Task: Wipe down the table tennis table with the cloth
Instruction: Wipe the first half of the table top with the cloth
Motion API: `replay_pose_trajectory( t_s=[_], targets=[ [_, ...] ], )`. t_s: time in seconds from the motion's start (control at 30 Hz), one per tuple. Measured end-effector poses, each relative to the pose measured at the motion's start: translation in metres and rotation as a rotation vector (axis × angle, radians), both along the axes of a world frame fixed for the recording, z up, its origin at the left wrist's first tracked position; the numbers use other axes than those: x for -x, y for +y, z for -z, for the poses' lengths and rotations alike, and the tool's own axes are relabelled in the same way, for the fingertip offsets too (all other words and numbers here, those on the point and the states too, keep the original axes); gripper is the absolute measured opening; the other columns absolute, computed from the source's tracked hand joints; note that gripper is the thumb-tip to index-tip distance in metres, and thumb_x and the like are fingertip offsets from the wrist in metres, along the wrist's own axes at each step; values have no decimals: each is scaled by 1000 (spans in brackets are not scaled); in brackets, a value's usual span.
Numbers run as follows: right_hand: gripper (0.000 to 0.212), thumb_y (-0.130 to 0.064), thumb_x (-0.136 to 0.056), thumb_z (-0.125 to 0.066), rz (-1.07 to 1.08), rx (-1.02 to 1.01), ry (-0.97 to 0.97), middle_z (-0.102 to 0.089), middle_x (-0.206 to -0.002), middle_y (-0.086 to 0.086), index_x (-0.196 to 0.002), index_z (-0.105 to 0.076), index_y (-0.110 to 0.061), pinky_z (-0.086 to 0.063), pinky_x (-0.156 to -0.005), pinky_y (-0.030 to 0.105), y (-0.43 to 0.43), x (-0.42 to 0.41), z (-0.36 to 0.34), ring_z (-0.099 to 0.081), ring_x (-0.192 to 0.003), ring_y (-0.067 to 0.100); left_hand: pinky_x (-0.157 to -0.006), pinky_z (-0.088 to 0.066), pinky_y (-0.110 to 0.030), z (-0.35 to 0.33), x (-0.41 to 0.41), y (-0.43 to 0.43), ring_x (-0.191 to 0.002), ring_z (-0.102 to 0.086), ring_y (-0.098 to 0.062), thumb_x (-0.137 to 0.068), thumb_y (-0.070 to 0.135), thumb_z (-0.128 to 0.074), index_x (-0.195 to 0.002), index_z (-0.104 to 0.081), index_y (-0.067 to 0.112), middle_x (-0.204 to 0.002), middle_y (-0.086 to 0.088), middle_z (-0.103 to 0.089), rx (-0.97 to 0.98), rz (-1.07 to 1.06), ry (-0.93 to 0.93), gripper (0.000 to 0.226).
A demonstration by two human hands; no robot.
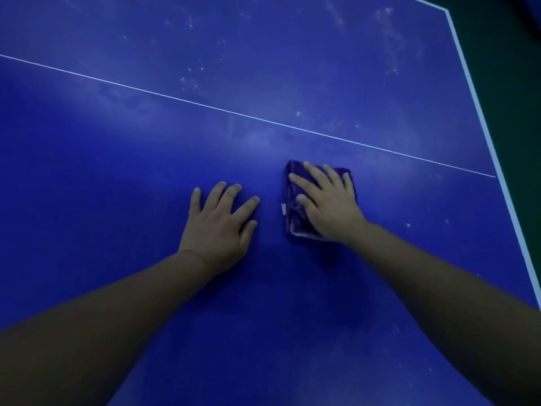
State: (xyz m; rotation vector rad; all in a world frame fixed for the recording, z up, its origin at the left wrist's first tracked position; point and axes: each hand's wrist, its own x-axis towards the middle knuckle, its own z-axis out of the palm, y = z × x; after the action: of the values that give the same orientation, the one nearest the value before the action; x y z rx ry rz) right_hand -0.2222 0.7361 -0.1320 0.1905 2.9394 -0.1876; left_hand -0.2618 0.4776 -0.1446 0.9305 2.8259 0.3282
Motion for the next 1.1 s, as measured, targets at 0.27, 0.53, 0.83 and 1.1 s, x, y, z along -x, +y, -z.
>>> replay_pose_trajectory(
  t_s=[0.27,0.53,0.83,1.1],
  targets=[
    [54,-50,-101,-26,283,84,17,-7,-169,-10,-155,-25,-45,4,-117,69,-52,105,1,-3,-153,36,-120,-6,-61,0,-4,3,-152,-12,-27,-101,51,-27,-152,-36,37,-162,-4,-27,-19,-20,9,53],
    [51,-50,-100,-30,382,-67,53,-21,-166,-10,-152,-31,-49,-11,-119,64,39,-20,3,-22,-150,29,-119,-3,-64,1,-11,10,-152,-11,-32,-102,44,-33,-152,-39,32,-162,-8,-27,-42,-61,2,51],
    [55,-51,-99,-26,338,32,52,-12,-168,-11,-153,-29,-46,-4,-118,67,32,21,2,-12,-152,31,-119,-6,-65,1,-18,21,-151,-13,-37,-101,43,-32,-150,-41,32,-161,-11,-28,-32,-100,16,50],
    [52,-50,-103,-29,551,-13,37,-16,-167,-9,-154,-27,-46,-6,-119,66,123,-43,-1,-16,-152,29,-119,0,-64,2,-50,42,-153,-1,-35,-101,48,-22,-157,-26,32,-166,-10,-14,31,-122,-11,59]
  ],
)
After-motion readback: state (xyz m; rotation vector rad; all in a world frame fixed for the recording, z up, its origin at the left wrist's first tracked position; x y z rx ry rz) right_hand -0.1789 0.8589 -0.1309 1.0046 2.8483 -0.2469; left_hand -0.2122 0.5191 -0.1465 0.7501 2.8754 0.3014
